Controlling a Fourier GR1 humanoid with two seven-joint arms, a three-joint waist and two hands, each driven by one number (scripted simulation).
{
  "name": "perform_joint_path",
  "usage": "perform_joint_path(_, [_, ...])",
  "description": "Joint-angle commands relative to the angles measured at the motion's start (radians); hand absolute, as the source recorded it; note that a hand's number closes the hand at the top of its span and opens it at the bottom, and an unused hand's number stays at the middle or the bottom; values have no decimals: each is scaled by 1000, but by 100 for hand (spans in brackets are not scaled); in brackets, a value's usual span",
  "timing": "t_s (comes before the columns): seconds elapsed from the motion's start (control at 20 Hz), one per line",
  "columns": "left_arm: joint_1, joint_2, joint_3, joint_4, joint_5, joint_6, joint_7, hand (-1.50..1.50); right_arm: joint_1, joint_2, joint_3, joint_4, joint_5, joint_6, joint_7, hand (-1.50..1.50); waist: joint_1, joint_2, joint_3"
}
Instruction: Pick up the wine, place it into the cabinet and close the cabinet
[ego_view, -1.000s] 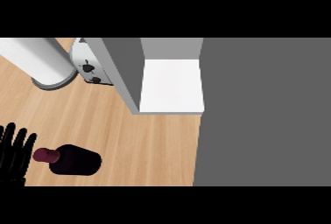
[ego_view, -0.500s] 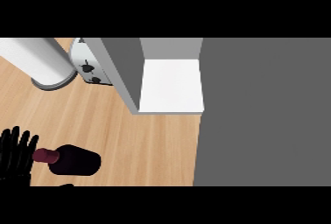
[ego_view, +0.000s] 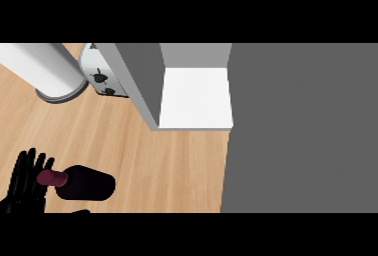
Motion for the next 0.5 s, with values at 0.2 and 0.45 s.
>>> perform_joint_path(0.2, [-61,-15,12,127,0,-36,-54,-150,38,21,36,-218,-45,-31,124,-150,-7,-1,0])
perform_joint_path(0.45, [-22,-31,18,177,-10,-73,-123,-150,-52,0,-25,-156,-74,-37,160,-150,2,0,0])
